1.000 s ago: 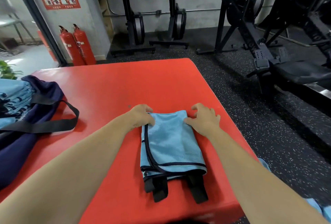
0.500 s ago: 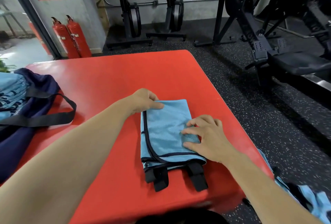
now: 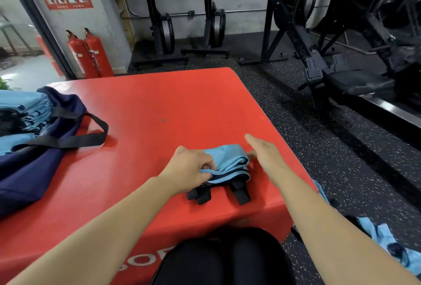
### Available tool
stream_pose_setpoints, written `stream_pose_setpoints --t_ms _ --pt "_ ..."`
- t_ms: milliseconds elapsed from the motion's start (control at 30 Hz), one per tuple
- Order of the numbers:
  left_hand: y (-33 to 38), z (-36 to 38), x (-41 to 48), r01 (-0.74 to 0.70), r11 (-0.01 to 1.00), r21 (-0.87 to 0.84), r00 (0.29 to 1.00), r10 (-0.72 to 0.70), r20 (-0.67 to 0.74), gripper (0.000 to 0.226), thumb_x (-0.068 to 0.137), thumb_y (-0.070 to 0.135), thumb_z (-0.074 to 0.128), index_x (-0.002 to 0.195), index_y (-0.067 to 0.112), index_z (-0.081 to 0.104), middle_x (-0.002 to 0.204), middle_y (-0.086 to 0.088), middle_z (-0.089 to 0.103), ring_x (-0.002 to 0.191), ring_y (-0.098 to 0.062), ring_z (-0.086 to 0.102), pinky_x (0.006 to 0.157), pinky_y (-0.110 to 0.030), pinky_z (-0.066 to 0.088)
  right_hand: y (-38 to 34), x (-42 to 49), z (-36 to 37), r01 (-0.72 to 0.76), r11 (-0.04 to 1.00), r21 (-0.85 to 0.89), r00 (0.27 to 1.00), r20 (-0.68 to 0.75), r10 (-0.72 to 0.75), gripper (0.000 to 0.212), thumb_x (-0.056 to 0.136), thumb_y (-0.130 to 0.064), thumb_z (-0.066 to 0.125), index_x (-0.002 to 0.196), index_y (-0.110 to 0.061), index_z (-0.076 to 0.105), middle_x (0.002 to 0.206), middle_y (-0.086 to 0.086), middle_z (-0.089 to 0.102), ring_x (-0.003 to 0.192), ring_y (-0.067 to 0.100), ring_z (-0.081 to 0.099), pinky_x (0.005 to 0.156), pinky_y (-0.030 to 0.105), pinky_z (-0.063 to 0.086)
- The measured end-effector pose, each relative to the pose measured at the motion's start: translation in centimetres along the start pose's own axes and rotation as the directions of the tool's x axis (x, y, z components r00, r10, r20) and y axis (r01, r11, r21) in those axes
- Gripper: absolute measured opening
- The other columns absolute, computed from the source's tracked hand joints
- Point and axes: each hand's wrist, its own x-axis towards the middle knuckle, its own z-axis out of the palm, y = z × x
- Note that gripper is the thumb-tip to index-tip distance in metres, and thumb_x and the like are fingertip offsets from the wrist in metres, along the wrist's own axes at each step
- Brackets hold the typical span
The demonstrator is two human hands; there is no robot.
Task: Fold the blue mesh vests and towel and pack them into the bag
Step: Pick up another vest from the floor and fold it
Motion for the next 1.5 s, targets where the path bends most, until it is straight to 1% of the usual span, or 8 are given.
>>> stream_pose_setpoints --t_ms 167,467,667,733,833,1133,1333,1500 --pt "0.8 -0.4 -0.9 -0.018 1.0 0.014 0.999 0.018 -0.03 0.025 0.072 0.034 0.051 0.088 0.031 0.071 0.077 0.019 0.059 0.07 0.014 0.044 0.092 -0.04 0.041 -0.7 -0.7 1.1 -0.004 0.959 -0.283 0.998 -0.061 -0.014 0.07 0.067 -0.052 0.074 0.128 -0.022 0.059 0.131 -0.001 0.059 0.123 0.022 0.054 0.111 0.051 0.031" --pt "1.1 -0.6 -3.2 -0.071 0.994 0.086 0.997 0.071 -0.005 0.034 0.073 0.027 0.05 0.098 0.028 0.073 0.092 0.013 0.069 0.094 -0.01 0.063 0.087 -0.035 0.045 -0.7 -2.2 0.8 -0.011 0.93 -0.368 0.994 -0.108 -0.031 0.042 0.077 -0.035 0.073 0.116 -0.033 0.059 0.12 -0.006 0.062 0.113 0.019 0.057 0.106 0.043 0.03" --pt "1.8 -1.4 -1.9 0.224 0.928 -0.296 0.935 -0.291 -0.204 0.018 0.091 0.018 0.059 0.101 0.023 0.073 0.089 0.012 0.071 0.075 -0.004 0.058 0.078 -0.026 0.046 -1.1 -4.7 1.2 0.086 0.594 -0.8 0.971 -0.067 -0.231 0.043 0.085 -0.042 0.061 0.126 -0.029 0.056 0.128 -0.001 0.056 0.126 0.024 0.04 0.099 0.039 0.029" --pt "1.9 -1.0 -0.7 0.285 0.954 -0.094 0.942 -0.297 -0.157 0.034 0.101 0.025 0.044 0.13 0.014 0.059 0.13 -0.002 0.062 0.114 -0.019 0.056 0.1 -0.03 0.038 -1.7 -5.0 2.0 0.298 0.421 -0.857 0.901 0.107 -0.42 0.051 0.093 -0.042 0.053 0.139 -0.023 0.046 0.147 0.005 0.041 0.139 0.025 0.028 0.109 0.039 0.025" --pt "2.1 2.0 -1.5 0.325 0.915 0.24 0.928 -0.358 0.105 0.061 0.105 0.043 0.021 0.156 0.009 0.012 0.164 -0.008 0.01 0.152 -0.022 0.004 0.122 -0.04 0.003 -0.4 -5.9 3.3 0.486 0.256 -0.836 0.866 0.42 -0.273 0.058 0.103 -0.045 0.028 0.154 -0.019 0.019 0.164 0.007 0.002 0.151 0.02 -0.005 0.121 0.037 0.002" --pt "1.2 4.8 -3.7 0.287 0.939 0.191 0.942 -0.313 0.124 0.064 0.104 0.047 0.013 0.156 0.013 -0.005 0.164 -0.002 -0.013 0.149 -0.016 -0.018 0.122 -0.04 -0.009 3.4 -6.4 3.4 0.478 0.322 -0.817 0.878 0.44 -0.187 0.059 0.104 -0.048 0.012 0.157 -0.022 0.004 0.163 -0.001 -0.012 0.149 0.013 -0.016 0.122 0.037 -0.008" --pt "0.8 3.3 -4.8 0.53 0.806 -0.263 0.813 -0.571 -0.111 0.062 0.1 0.038 0.044 0.154 0.018 0.021 0.16 0.001 0.025 0.147 -0.021 0.019 0.116 -0.043 0.018 2.0 -6.4 1.9 0.296 0.825 -0.481 0.918 -0.094 -0.384 0.018 0.092 -0.032 0.052 0.093 -0.03 0.069 0.094 -0.004 0.068 0.096 0.023 0.056 0.086 0.038 0.043" --pt "1.4 2.2 -5.0 0.683 0.661 -0.31 0.681 -0.73 -0.056 0.029 0.082 0.041 0.065 0.088 0.013 0.057 0.08 0.001 0.061 0.087 -0.028 0.058 0.079 -0.036 0.043 0.8 -6.6 2.0 -0.151 0.706 -0.692 0.982 -0.187 0.026 0.037 0.086 -0.049 0.056 0.108 -0.019 0.062 0.116 0.002 0.061 0.123 0.028 0.04 0.09 0.04 0.028"
